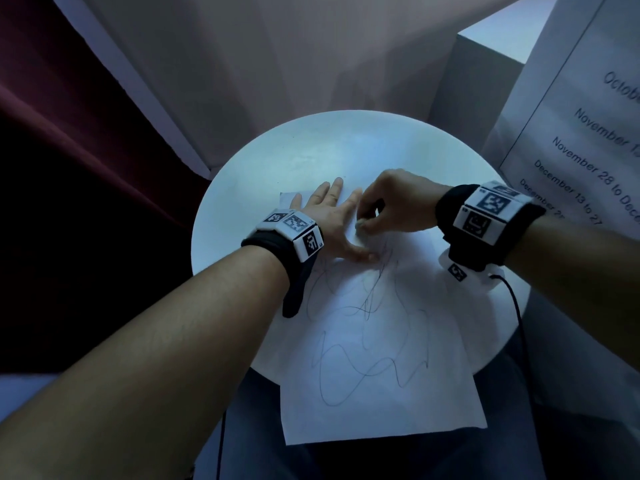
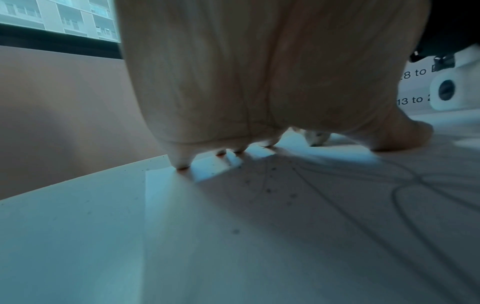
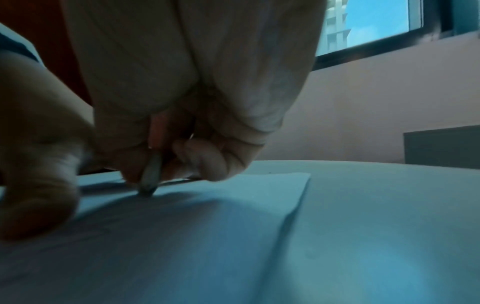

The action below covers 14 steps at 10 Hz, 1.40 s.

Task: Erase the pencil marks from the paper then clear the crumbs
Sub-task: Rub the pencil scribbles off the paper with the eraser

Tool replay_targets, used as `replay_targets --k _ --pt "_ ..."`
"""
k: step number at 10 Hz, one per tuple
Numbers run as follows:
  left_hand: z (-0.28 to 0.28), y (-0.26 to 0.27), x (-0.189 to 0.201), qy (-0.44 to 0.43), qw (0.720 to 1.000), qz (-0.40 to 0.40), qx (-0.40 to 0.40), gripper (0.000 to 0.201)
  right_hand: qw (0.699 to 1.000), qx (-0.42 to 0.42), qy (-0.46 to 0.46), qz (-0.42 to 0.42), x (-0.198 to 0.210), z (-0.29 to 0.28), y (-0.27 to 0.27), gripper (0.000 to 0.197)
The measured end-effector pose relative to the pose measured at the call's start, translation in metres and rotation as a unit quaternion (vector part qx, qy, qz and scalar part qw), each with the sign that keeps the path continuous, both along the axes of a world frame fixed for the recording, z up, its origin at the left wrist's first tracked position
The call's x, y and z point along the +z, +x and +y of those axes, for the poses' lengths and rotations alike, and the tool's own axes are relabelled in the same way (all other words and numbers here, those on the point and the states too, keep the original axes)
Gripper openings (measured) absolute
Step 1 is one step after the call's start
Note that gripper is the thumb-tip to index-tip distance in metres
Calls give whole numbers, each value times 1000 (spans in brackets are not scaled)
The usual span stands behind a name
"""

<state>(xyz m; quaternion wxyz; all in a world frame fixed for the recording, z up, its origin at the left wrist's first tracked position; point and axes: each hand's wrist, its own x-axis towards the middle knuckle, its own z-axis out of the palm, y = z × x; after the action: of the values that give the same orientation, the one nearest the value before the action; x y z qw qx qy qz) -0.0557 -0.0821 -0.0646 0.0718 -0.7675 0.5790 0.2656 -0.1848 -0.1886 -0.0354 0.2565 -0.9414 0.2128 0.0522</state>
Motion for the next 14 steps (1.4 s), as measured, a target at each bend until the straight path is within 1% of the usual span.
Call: replay_targets --k 1,2,3,4,5,6,7,8,9,10,11,12,13,14 --pt "0 -1 0 4 1000 -9 -4 132 1000 -4 -1 25 5 -10 3 10" --pt "0 -2 1 6 1000 -14 -1 132 997 -71 -18 -17 6 -25 6 11" --pt "0 -1 0 2 1000 -10 -3 132 999 -27 -14 -14 1 -11 2 8" --pt "0 -1 0 1 1000 -10 -4 133 999 10 9 36 2 -4 -2 11" --pt "0 -1 1 6 1000 -14 -3 133 998 -58 -13 -5 4 -23 1 11" --pt "1 -1 0 8 1000 -13 -3 133 996 -82 -12 -32 1 -23 0 8" --pt "1 0 1 7 1000 -14 -6 133 1000 -1 -5 31 4 -7 -3 8" --pt "1 0 1 6 1000 -11 -6 133 999 -16 -20 36 9 -17 1 9" --pt "1 -1 1 4 1000 -8 -4 133 998 -62 -29 -14 7 -24 3 9" --pt "2 0 1 -1 1000 -9 -8 132 1000 -20 -7 19 8 -12 -2 8" --pt "3 1 3 -12 1000 -7 -10 131 997 4 29 77 14 -11 -5 7" --pt "2 1 5 -46 999 4 -4 122 998 -44 24 23 14 -22 -4 6" --pt "0 -1 7 -94 996 6 0 102 998 -67 -5 5 10 -26 -4 6" --pt "-3 -6 5 -76 997 1 4 110 997 -71 -30 1 7 -24 -4 10"
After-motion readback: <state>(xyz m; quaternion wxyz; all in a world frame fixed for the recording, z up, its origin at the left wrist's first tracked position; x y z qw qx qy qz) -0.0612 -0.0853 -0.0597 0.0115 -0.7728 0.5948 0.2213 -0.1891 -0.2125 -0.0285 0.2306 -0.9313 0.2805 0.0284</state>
